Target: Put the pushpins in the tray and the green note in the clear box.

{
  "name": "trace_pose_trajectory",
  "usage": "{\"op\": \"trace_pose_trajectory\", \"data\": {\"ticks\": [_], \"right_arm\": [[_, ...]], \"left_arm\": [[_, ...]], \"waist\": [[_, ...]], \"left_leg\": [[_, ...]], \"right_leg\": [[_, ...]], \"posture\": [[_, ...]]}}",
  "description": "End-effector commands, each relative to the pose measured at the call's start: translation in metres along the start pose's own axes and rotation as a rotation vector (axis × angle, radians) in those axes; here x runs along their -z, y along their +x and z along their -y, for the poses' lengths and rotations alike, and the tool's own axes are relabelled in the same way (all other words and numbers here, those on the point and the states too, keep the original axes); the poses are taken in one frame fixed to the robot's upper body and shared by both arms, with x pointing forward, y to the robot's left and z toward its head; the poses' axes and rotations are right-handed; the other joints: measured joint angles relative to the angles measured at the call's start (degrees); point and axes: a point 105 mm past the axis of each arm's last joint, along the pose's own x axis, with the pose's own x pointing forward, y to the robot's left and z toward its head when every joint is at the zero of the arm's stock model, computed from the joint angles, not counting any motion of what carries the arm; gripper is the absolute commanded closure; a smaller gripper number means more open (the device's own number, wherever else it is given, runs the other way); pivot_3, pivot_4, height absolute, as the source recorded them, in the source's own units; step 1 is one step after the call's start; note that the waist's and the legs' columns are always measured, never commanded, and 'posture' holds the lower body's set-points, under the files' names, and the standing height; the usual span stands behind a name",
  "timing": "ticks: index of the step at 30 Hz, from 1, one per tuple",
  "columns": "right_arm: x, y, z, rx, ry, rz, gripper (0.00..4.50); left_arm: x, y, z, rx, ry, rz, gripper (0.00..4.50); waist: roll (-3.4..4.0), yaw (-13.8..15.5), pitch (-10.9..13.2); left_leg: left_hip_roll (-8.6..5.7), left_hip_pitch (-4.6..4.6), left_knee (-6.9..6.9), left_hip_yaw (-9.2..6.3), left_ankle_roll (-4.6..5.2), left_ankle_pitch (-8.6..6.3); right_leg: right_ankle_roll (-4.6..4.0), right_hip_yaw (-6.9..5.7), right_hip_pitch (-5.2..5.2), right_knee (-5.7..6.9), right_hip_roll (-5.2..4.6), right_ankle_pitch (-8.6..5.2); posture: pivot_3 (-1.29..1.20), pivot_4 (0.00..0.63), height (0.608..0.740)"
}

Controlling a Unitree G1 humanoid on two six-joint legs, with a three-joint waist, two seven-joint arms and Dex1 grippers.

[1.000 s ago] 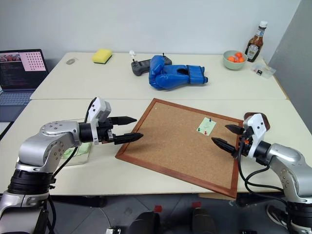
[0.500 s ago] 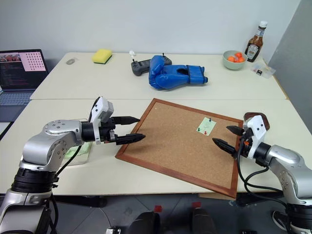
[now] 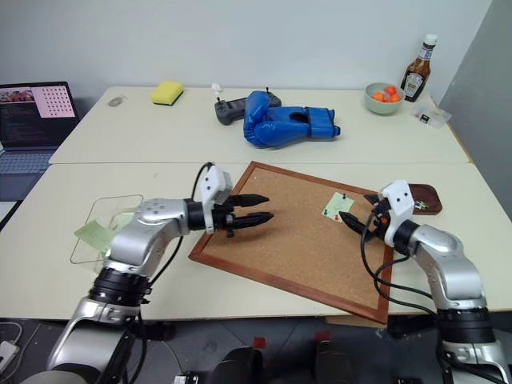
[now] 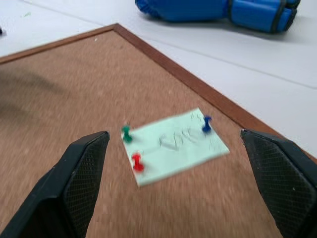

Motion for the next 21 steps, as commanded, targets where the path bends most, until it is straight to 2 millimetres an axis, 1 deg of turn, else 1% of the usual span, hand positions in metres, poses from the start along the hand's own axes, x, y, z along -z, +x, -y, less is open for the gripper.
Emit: {"op": "trace_pose_trajectory", "data": {"ticks": [1,5,7,8,11,14,16,18,21], "right_arm": [[-0.008,0.012,0.006,0.031,-0.024,0.039,0.00],[-0.011,0.024,0.007,0.033,-0.018,0.061,0.00],[-0.012,0.030,0.005,0.029,-0.016,0.070,0.00],[-0.013,0.032,0.005,0.028,-0.016,0.073,0.00],[-0.010,0.037,0.005,0.026,-0.017,0.071,0.00],[-0.010,0.041,0.006,0.028,-0.016,0.072,0.00],[-0.010,0.044,0.008,0.031,-0.012,0.074,0.00],[-0.010,0.048,0.008,0.028,-0.003,0.073,0.00],[-0.009,0.053,0.011,0.034,0.016,0.072,0.00]], "left_arm": [[-0.006,0.012,-0.004,0.007,0.044,-0.002,3.16],[-0.007,0.023,-0.008,0.011,0.038,0.000,4.01],[-0.003,0.028,-0.007,0.018,0.036,-0.014,4.40],[0.001,0.030,-0.006,0.025,0.038,-0.024,4.47],[0.019,0.035,0.000,0.047,0.018,-0.089,4.47],[0.042,0.034,0.006,0.077,-0.004,-0.188,4.47],[0.052,0.033,0.010,0.092,-0.011,-0.240,4.47],[0.057,0.033,0.013,0.107,-0.023,-0.261,4.47],[0.057,0.032,0.014,0.107,-0.022,-0.263,4.47]], "waist": [[0.00,0.0,0.0],[0.00,0.0,0.0],[0.00,0.0,0.0],[0.00,0.0,0.0],[0.01,-0.1,0.0],[0.01,-0.1,0.0],[0.01,-0.1,0.0],[0.04,-0.1,0.0],[0.05,-0.2,0.0]], "left_leg": [[-0.02,-0.02,-0.01,0.02,0.00,0.00],[-0.05,-0.12,0.02,0.05,0.00,0.01],[-0.05,-0.12,0.02,0.04,-0.01,0.01],[-0.05,-0.13,0.01,0.05,-0.02,0.01],[-0.04,-0.12,0.01,0.09,-0.05,0.03],[-0.04,-0.14,0.01,0.08,-0.04,0.03],[-0.04,-0.14,0.01,0.10,-0.04,0.03],[-0.02,-0.13,0.02,0.09,-0.03,0.03],[-0.01,-0.07,0.01,0.11,-0.03,0.03]], "right_leg": [[0.00,0.02,-0.03,0.00,0.00,0.00],[0.00,0.04,-0.12,0.00,-0.03,0.00],[0.00,0.03,-0.14,0.00,-0.03,0.00],[0.00,0.04,-0.16,0.01,-0.03,0.00],[-0.01,0.06,-0.19,0.02,-0.03,0.00],[-0.01,0.05,-0.21,0.03,-0.02,0.01],[-0.01,0.06,-0.22,0.04,-0.02,0.01],[-0.01,0.05,-0.22,0.06,-0.02,0.01],[-0.01,0.07,-0.19,0.09,0.00,0.01]], "posture": [[0.00,0.150,0.740],[0.00,0.150,0.740],[0.00,0.150,0.740],[0.00,0.150,0.740],[0.00,0.150,0.740],[0.00,0.150,0.740],[0.00,0.150,0.740],[0.00,0.150,0.740],[0.00,0.150,0.740]]}}
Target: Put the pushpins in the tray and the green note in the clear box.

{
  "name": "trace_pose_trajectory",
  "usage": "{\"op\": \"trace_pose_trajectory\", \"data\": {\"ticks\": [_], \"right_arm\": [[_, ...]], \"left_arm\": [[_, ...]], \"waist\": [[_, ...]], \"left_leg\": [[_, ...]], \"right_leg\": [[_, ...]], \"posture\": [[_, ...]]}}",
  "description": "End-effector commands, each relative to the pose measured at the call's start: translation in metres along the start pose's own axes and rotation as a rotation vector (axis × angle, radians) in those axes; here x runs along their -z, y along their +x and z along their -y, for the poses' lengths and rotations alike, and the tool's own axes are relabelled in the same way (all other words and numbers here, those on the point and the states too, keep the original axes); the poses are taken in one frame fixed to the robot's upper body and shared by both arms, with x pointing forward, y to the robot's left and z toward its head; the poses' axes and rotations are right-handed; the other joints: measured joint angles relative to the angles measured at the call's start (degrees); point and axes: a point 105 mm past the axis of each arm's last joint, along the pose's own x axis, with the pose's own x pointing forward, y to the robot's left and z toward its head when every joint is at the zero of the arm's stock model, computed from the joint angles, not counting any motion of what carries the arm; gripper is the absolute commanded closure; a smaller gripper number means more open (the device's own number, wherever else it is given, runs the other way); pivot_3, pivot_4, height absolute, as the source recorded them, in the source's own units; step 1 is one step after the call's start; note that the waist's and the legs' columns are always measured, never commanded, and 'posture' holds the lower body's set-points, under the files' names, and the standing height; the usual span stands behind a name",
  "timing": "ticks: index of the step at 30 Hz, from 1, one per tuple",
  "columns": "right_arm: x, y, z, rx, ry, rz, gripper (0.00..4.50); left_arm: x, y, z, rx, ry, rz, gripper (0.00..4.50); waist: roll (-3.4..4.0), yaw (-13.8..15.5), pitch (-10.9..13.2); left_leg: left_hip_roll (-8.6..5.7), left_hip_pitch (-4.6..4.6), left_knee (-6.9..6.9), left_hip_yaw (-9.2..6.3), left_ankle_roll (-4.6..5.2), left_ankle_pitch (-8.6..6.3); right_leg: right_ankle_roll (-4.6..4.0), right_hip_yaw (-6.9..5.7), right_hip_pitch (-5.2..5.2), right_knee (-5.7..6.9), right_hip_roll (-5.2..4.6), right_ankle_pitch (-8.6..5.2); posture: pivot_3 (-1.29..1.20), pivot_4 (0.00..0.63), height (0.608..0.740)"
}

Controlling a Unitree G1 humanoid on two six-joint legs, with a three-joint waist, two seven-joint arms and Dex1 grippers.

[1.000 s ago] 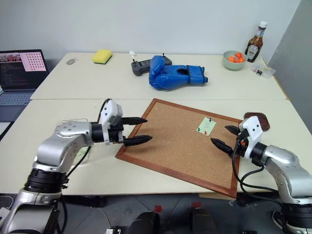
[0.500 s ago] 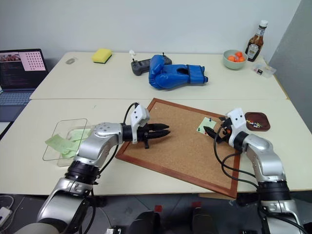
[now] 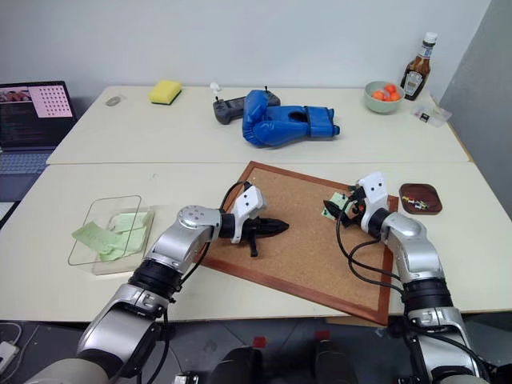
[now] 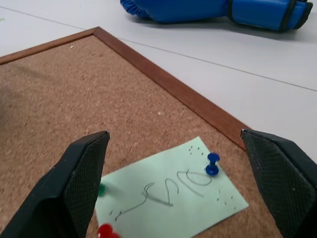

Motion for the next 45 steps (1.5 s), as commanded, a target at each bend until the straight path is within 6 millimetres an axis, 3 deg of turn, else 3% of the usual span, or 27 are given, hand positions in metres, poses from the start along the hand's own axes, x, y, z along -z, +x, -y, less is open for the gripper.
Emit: {"op": "trace_pose_trajectory", "data": {"ticks": [1,3,6,11,25,33,40,45], "right_arm": [[-0.012,0.007,0.004,0.009,-0.006,0.041,0.00],[-0.010,0.008,0.009,0.023,0.009,0.032,0.00],[-0.005,0.007,0.014,0.040,0.014,0.019,0.49],[-0.005,0.008,0.016,0.039,0.002,0.023,1.68],[-0.004,0.009,0.016,0.046,-0.010,0.032,4.43],[-0.026,0.006,0.011,0.024,-0.030,0.116,4.43],[-0.059,-0.015,0.007,0.027,-0.020,0.203,4.43],[-0.070,-0.032,0.030,0.159,-0.002,0.211,4.43]], "left_arm": [[0.016,0.001,0.007,0.028,-0.020,-0.073,4.47],[0.013,0.000,0.007,0.023,-0.008,-0.067,4.47],[0.008,-0.002,0.008,0.019,-0.006,-0.056,4.50],[0.009,-0.004,0.008,0.016,-0.009,-0.057,4.50],[0.019,-0.006,-0.003,-0.049,0.002,-0.119,4.50],[0.026,0.000,-0.007,-0.065,0.001,-0.169,4.50],[0.027,0.002,-0.004,-0.053,-0.010,-0.167,4.50],[0.027,0.005,-0.003,-0.048,-0.015,-0.162,4.50]], "waist": [[0.01,0.0,0.0],[0.01,0.0,0.0],[0.01,0.0,0.0],[0.01,0.0,0.0],[0.01,-0.3,0.0],[0.06,-0.2,0.0],[0.14,0.0,-0.1],[0.15,0.1,-0.1]], "left_leg": [[0.00,0.01,0.00,-0.01,0.00,0.00],[0.00,0.01,0.00,-0.01,0.00,0.01],[-0.01,0.00,0.00,0.00,0.00,0.01],[-0.01,0.00,-0.01,0.00,-0.01,0.01],[0.00,0.03,0.02,0.00,0.00,0.04],[-0.03,0.16,0.02,-0.06,0.06,0.14],[-0.03,0.17,0.05,-0.11,0.07,0.16],[-0.04,0.19,0.05,-0.13,0.07,0.16]], "right_leg": [[0.00,0.00,0.01,0.02,0.00,0.00],[0.00,0.00,0.01,0.02,0.00,0.00],[0.00,0.01,0.01,0.01,-0.01,0.00],[0.00,0.01,0.00,0.01,-0.02,0.00],[0.00,0.01,0.00,0.06,-0.01,0.01],[0.05,-0.04,0.20,0.09,-0.01,0.06],[0.08,-0.07,0.25,0.08,-0.02,0.09],[0.07,-0.08,0.29,0.05,-0.02,0.09]], "posture": [[0.00,0.150,0.740],[0.00,0.150,0.740],[0.00,0.150,0.740],[0.00,0.150,0.740],[0.00,0.150,0.740],[0.00,0.150,0.740],[0.00,0.150,0.740],[0.00,0.150,0.740]]}}
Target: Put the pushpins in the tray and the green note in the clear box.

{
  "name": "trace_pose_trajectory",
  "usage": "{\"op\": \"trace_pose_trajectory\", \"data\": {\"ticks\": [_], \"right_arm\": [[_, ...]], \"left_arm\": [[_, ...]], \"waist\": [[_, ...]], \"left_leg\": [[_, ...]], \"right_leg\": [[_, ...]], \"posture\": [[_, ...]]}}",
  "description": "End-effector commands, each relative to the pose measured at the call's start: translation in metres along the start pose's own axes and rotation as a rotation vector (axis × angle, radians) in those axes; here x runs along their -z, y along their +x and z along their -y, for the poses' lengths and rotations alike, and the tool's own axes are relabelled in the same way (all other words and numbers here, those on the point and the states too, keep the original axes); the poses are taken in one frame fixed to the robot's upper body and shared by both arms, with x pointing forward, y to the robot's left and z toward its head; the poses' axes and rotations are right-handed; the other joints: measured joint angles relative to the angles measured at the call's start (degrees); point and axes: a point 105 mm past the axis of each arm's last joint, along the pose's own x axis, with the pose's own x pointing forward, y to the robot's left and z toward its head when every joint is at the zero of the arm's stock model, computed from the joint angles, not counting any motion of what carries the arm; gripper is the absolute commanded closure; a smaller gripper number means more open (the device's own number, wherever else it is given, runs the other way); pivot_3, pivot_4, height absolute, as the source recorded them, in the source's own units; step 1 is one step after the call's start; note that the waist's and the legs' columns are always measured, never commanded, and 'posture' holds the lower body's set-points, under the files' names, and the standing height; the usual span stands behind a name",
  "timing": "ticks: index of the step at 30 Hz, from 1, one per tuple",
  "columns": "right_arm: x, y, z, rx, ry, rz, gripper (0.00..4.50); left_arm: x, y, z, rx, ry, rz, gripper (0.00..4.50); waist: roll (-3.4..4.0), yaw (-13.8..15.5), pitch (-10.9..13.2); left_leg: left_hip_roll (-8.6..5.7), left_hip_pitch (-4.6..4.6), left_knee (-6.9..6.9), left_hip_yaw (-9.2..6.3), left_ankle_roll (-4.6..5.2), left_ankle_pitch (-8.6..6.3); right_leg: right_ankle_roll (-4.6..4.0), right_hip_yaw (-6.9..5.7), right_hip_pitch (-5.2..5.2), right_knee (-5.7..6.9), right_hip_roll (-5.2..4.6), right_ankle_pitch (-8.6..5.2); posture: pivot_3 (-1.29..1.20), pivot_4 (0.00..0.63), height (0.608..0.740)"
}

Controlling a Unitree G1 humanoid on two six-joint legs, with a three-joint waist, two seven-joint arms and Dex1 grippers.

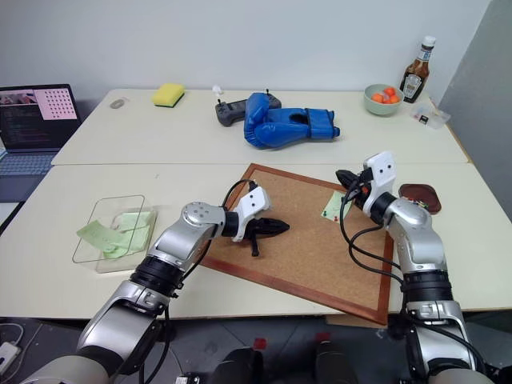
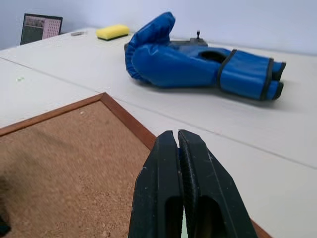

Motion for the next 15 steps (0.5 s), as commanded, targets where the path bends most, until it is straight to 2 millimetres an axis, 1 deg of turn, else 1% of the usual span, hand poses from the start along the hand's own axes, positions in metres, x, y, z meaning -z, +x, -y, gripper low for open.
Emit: {"op": "trace_pose_trajectory", "data": {"ticks": [1,3,5,7,9,12,15], "right_arm": [[-0.026,-0.018,0.030,0.155,-0.033,0.048,4.43],[-0.027,-0.027,0.048,0.255,-0.063,0.035,4.43],[-0.024,-0.045,0.083,0.445,-0.089,-0.006,4.43],[-0.019,-0.057,0.101,0.550,-0.089,-0.039,4.43],[-0.011,-0.067,0.117,0.646,-0.013,-0.062,4.43],[-0.003,-0.073,0.127,0.702,0.044,-0.082,4.43],[0.015,-0.075,0.129,0.707,0.134,-0.144,4.43]], "left_arm": [[0.026,0.003,0.002,-0.015,-0.047,-0.098,4.50],[0.026,0.004,0.002,-0.013,-0.046,-0.098,4.50],[0.026,0.004,0.003,-0.009,-0.046,-0.098,4.50],[0.026,0.005,0.004,-0.004,-0.046,-0.098,4.50],[0.025,0.006,0.005,0.001,-0.042,-0.097,4.50],[0.025,0.006,0.007,0.009,-0.039,-0.095,4.50],[0.023,0.006,0.006,0.000,-0.033,-0.085,4.50]], "waist": [[0.01,0.1,0.0],[0.01,0.1,0.0],[0.01,0.1,0.0],[0.01,0.1,0.0],[0.02,0.1,0.0],[0.09,0.1,-0.1],[0.15,0.1,-0.1]], "left_leg": [[0.00,0.00,0.00,0.00,0.00,0.00],[-0.02,0.00,0.00,0.01,0.00,0.00],[-0.02,-0.01,0.00,0.01,0.00,0.00],[-0.03,-0.01,0.00,0.02,0.00,0.00],[-0.04,-0.01,-0.01,0.05,0.00,0.00],[-0.03,0.01,-0.02,0.08,0.02,0.01],[-0.04,0.03,-0.02,0.13,0.04,0.02]], "right_leg": [[0.00,0.00,0.00,0.00,0.00,0.00],[0.00,0.01,0.00,0.00,-0.01,0.00],[0.00,0.00,0.00,-0.01,-0.02,0.00],[0.00,0.01,0.01,-0.01,-0.02,0.00],[0.00,0.03,0.01,-0.01,-0.04,0.00],[0.00,0.04,0.02,-0.01,-0.03,0.00],[0.00,0.08,0.04,0.00,-0.03,0.00]], "posture": [[0.00,0.150,0.740],[0.00,0.150,0.740],[0.00,0.150,0.740],[0.00,0.150,0.740],[0.00,0.150,0.740],[0.00,0.150,0.740],[0.00,0.150,0.740]]}}
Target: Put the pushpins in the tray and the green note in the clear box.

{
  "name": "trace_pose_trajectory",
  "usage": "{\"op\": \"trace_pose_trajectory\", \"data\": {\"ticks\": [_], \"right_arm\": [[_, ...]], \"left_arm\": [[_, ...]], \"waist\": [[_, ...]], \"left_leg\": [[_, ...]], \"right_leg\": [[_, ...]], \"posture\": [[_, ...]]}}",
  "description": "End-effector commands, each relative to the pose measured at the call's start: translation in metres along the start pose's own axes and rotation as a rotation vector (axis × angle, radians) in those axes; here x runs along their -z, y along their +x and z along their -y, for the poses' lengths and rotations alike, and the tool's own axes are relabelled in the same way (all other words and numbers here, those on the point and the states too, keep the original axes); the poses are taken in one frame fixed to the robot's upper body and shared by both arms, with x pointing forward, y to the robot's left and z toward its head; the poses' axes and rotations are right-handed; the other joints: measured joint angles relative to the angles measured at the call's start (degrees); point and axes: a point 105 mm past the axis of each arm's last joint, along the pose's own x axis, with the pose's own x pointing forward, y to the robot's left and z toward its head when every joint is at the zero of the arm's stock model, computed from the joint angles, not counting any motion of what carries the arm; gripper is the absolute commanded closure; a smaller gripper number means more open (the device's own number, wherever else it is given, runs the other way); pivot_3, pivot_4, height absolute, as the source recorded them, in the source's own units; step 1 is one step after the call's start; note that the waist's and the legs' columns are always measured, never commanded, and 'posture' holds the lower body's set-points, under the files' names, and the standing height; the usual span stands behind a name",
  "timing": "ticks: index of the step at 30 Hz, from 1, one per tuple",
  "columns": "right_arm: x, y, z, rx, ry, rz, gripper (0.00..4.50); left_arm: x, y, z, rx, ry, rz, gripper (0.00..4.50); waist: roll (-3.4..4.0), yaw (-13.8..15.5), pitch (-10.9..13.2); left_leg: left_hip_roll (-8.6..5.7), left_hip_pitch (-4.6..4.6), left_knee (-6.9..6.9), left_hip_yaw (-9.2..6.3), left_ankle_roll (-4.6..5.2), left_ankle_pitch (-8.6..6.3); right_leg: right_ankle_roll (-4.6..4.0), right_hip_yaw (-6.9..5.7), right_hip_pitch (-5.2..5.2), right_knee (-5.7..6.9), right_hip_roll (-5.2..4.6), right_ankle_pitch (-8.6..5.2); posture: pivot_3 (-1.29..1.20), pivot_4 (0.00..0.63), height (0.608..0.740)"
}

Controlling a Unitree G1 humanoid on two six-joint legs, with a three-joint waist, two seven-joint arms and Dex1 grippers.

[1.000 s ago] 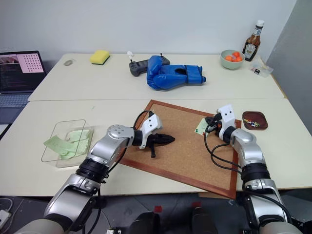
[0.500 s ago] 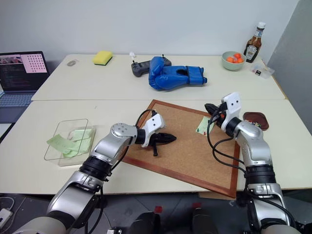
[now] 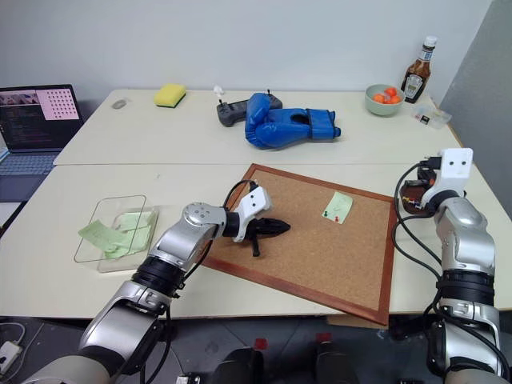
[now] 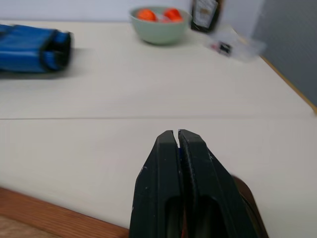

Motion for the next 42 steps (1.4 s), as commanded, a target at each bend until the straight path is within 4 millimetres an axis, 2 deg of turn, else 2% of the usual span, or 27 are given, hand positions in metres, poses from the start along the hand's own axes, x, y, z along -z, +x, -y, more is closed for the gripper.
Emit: {"op": "trace_pose_trajectory", "data": {"ticks": [1,4,5,6,9,11,15,20,24,29,31,34,37,42], "right_arm": [[0.001,0.003,0.004,0.002,0.091,-0.038,4.43],[0.011,0.006,0.003,-0.014,0.139,-0.072,4.43],[0.015,0.008,0.005,-0.003,0.141,-0.083,4.02],[0.017,0.009,0.007,0.006,0.140,-0.091,3.99],[0.021,0.012,0.009,0.009,0.137,-0.099,3.23],[0.020,0.014,0.010,0.012,0.133,-0.096,2.93],[0.018,0.015,0.010,0.011,0.129,-0.091,2.03],[0.011,0.015,0.011,0.017,0.108,-0.061,0.96],[-0.004,0.013,0.006,-0.008,0.093,0.007,0.07],[-0.017,0.006,-0.006,-0.071,0.099,0.058,0.01],[-0.024,0.000,-0.020,-0.153,0.049,0.090,0.01],[-0.026,-0.015,-0.055,-0.368,-0.040,0.116,0.01],[-0.017,-0.041,-0.095,-0.639,-0.142,0.126,0.01],[0.004,-0.070,-0.136,-0.915,-0.168,0.089,0.01]], "left_arm": [[0.024,0.003,0.004,-0.010,-0.033,-0.088,4.50],[0.024,0.004,0.004,-0.009,-0.034,-0.088,4.50],[0.024,0.004,0.004,-0.007,-0.034,-0.088,4.50],[0.024,0.004,0.004,-0.006,-0.033,-0.088,4.50],[0.022,0.005,0.005,-0.002,-0.029,-0.084,4.50],[0.022,0.004,0.006,-0.002,-0.029,-0.083,4.50],[0.023,0.004,0.007,-0.002,-0.029,-0.083,4.50],[0.023,0.003,0.007,-0.005,-0.032,-0.082,4.50],[0.023,0.004,0.007,-0.001,-0.032,-0.083,4.50],[0.021,0.005,0.006,-0.003,-0.028,-0.080,4.50],[0.020,0.005,0.005,-0.003,-0.026,-0.079,4.50],[0.020,0.005,0.004,-0.003,-0.025,-0.081,4.50],[0.021,0.004,0.004,-0.003,-0.023,-0.083,4.50],[0.021,0.005,0.001,-0.019,-0.023,-0.082,4.50]], "waist": [[0.00,0.0,0.0],[0.01,0.0,0.0],[0.01,0.0,0.0],[0.01,0.0,0.0],[0.01,0.0,0.0],[0.01,-0.1,0.0],[0.02,-0.1,0.0],[0.02,-0.1,0.0],[0.02,-0.1,0.0],[0.02,-0.1,0.0],[0.02,0.0,0.0],[0.02,0.0,0.0],[0.02,0.0,0.0],[0.01,0.0,0.0]], "left_leg": [[0.00,0.00,0.00,0.00,0.00,0.00],[0.00,0.00,0.00,-0.01,0.01,0.00],[0.00,0.00,0.00,-0.02,0.01,0.00],[0.00,0.01,0.00,0.00,0.01,0.00],[-0.02,0.02,0.00,-0.01,0.01,0.00],[-0.02,0.01,-0.01,0.00,0.02,0.00],[-0.01,0.01,-0.02,-0.01,0.01,0.00],[-0.01,0.00,-0.02,-0.02,0.02,0.00],[-0.01,0.00,-0.02,-0.01,0.01,0.00],[-0.01,0.00,-0.02,-0.03,0.01,0.00],[-0.01,-0.01,-0.02,-0.05,0.01,0.00],[-0.01,-0.01,-0.02,-0.06,0.01,0.00],[-0.01,0.00,-0.01,-0.06,0.02,0.00],[-0.01,0.03,0.00,-0.11,0.02,0.00]], "right_leg": [[0.00,0.00,0.01,0.00,0.00,0.00],[0.00,-0.01,0.02,-0.01,0.00,0.00],[0.00,-0.01,0.02,-0.01,0.00,0.00],[0.00,-0.01,0.03,-0.01,0.00,0.00],[0.00,-0.01,0.05,-0.03,0.00,0.00],[0.00,-0.01,0.05,-0.04,0.00,0.00],[0.00,-0.01,0.04,-0.04,0.00,0.00],[0.00,-0.01,0.04,-0.05,0.00,0.00],[0.00,-0.01,0.04,-0.05,0.00,0.00],[0.01,-0.02,0.05,-0.05,0.00,0.00],[0.01,-0.03,0.05,-0.06,0.00,0.00],[0.01,-0.05,0.05,-0.07,0.00,0.00],[0.01,-0.05,0.07,-0.07,0.01,0.00],[0.02,-0.09,0.14,-0.11,0.01,0.00]], "posture": [[0.00,0.150,0.740],[0.00,0.150,0.740],[0.00,0.150,0.740],[0.00,0.150,0.740],[0.00,0.150,0.740],[0.00,0.150,0.740],[0.00,0.150,0.740],[0.00,0.150,0.740],[0.00,0.150,0.740],[0.00,0.150,0.740],[0.00,0.150,0.740],[0.00,0.150,0.740],[0.00,0.150,0.740],[0.00,0.150,0.740]]}}
